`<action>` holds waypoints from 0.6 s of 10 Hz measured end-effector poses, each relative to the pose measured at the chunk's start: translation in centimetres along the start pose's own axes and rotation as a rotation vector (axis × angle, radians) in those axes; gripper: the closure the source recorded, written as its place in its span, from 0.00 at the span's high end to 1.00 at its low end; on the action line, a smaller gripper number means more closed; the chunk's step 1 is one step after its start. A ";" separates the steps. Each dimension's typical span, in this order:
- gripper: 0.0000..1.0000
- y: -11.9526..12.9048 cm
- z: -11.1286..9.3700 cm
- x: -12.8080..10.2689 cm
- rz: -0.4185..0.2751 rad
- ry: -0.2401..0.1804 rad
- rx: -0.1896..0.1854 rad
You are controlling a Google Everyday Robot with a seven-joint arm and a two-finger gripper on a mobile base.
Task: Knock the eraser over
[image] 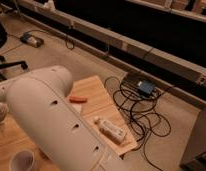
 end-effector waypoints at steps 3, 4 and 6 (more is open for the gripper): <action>0.80 2.6 0.2 5.4 0.107 -0.008 -0.033; 0.80 3.4 0.3 7.1 0.141 -0.011 -0.040; 0.80 6.1 0.1 10.0 0.222 -0.020 -0.056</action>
